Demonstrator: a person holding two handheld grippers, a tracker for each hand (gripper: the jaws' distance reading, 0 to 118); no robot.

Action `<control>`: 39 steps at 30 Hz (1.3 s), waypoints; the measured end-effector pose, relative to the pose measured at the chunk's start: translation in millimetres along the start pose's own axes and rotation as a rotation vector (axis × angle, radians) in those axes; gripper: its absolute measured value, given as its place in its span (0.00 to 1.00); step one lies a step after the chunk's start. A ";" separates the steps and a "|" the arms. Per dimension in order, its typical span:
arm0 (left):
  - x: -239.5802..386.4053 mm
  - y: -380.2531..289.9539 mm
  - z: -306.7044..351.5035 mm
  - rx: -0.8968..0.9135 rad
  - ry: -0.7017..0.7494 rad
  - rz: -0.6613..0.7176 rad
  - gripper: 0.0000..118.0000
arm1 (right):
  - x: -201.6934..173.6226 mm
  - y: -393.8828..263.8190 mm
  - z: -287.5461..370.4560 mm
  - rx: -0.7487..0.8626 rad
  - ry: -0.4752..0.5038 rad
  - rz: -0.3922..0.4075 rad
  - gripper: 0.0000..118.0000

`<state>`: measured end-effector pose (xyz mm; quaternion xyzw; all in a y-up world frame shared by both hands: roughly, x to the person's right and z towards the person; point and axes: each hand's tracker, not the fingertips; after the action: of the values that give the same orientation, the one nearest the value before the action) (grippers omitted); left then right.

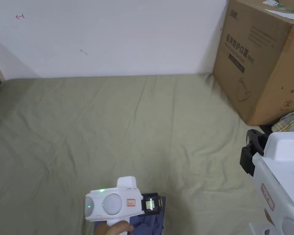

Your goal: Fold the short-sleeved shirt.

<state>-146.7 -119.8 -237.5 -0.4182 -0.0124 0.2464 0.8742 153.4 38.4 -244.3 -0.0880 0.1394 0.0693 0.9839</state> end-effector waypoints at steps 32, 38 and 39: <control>-10.0 -88.1 -47.7 0.054 0.067 -0.337 0.00 | 0.1 -11.0 -6.4 -0.036 0.011 0.004 0.00; 22.7 -99.6 -78.2 0.013 0.103 -0.386 0.00 | 4.5 -14.5 -7.3 -0.061 -0.010 -0.005 0.00; 24.2 -100.9 -82.3 0.004 0.111 -0.397 0.00 | 5.8 -15.2 -7.5 -0.064 -0.012 -0.006 0.00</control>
<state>-64.2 -222.1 -221.0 -0.4189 -0.0460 0.0459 0.9057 159.4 22.7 -250.7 -0.1196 0.1309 0.0714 0.9816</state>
